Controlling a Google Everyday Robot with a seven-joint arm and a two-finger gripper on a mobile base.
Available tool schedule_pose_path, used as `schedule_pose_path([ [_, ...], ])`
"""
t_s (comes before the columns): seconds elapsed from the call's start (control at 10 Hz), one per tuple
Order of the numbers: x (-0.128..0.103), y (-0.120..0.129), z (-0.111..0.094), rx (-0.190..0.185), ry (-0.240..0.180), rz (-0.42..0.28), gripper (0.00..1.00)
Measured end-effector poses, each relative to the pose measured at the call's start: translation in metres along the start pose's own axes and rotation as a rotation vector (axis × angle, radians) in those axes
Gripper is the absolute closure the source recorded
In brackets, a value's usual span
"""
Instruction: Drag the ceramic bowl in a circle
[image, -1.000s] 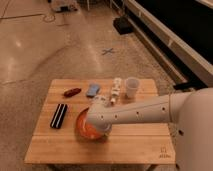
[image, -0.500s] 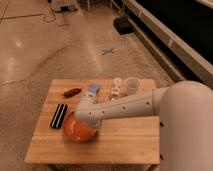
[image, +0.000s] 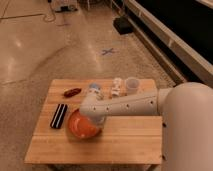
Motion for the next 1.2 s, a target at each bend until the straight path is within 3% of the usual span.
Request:
schedule_pose_path([
  [0.1,0.009,-0.015,0.0,-0.008,-0.017,-0.032,0.87],
  [0.5,0.009,-0.011,-0.001,-0.012,-0.032,-0.048,0.87],
  [0.7,0.017,0.004,0.001,-0.02,-0.037,-0.05,0.87],
  [1.2,0.015,-0.015,-0.001,-0.03,-0.053,-0.061,0.87],
])
